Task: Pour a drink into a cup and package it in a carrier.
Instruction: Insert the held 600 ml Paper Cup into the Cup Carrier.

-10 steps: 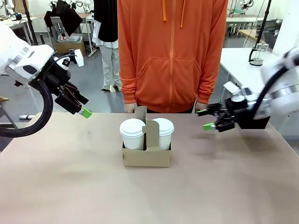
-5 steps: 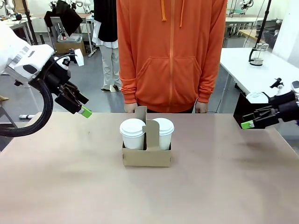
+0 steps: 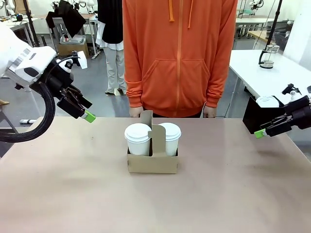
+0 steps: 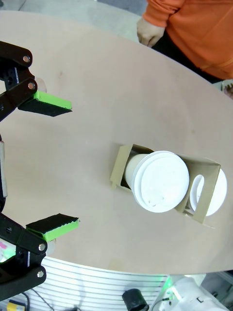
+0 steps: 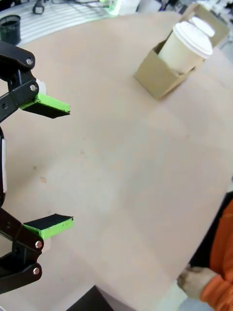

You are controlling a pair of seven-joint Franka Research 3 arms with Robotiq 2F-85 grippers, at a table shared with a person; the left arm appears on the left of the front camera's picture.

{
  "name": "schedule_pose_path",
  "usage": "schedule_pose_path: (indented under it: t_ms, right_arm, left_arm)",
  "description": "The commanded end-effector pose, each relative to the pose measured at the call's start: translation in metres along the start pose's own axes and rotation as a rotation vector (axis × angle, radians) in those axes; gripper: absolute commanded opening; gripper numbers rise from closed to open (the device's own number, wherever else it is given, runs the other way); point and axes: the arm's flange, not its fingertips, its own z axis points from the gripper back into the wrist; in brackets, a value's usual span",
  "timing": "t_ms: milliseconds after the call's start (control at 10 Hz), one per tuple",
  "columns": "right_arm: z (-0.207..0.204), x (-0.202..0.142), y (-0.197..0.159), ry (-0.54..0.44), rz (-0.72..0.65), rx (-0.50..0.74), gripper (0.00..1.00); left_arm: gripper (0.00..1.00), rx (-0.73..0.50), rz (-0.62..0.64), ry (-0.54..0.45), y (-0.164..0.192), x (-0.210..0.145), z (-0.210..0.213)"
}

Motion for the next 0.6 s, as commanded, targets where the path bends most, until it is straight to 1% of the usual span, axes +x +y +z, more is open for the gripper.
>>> schedule_pose_path:
  t_ms: [0,500]
  right_arm:
    - [0.0014,-0.0012,0.0009,-0.013,-0.011,0.046,1.00]
    - [0.0014,-0.0012,0.0009,-0.013,-0.011,0.046,1.00]
  left_arm:
    - [1.00,-0.001,0.010,0.012,-0.0008,0.0011,0.0011]
    - [1.00,-0.001,0.010,0.012,-0.0008,0.0011,0.0011]
